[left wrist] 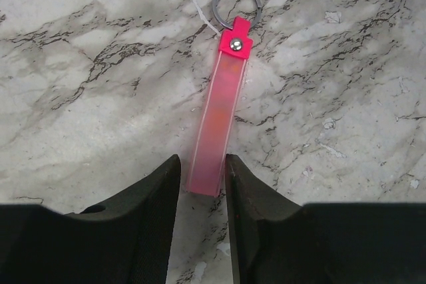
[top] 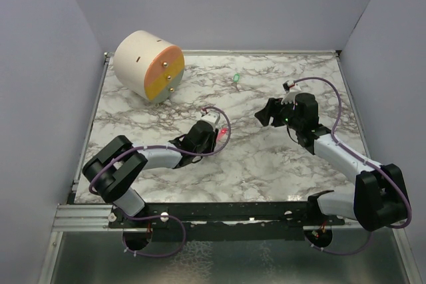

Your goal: Put the keys on the keyring

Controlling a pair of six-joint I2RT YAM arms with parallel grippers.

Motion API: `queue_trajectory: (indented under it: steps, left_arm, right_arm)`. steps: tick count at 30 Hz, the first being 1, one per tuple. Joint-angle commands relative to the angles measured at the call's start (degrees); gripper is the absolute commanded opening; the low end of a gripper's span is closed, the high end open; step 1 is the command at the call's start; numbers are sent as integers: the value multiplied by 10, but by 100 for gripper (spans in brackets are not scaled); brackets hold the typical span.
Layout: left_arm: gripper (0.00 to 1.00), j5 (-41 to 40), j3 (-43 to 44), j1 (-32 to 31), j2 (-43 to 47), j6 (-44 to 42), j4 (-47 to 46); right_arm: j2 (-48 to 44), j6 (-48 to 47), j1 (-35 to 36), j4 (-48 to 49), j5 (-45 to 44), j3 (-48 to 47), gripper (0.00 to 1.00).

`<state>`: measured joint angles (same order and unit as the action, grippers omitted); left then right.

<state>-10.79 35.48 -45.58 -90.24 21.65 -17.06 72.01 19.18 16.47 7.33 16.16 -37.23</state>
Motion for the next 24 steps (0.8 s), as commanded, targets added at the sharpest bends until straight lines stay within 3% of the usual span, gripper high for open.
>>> queue_trajectory:
  steps: [1,12,19,24]
  left_arm:
    - [34,-15,11,-5,-5,-11,7]
    - [28,-37,56,-13,80,-44,86]
    - [6,-31,102,-15,100,-70,134]
    - [1,-31,134,-17,115,-88,164]
  right_arm:
    - [3,-7,3,9,11,-18,63]
    - [8,-7,3,11,12,-17,63]
    - [15,6,3,31,39,-11,60]
    - [13,8,3,37,54,-9,59]
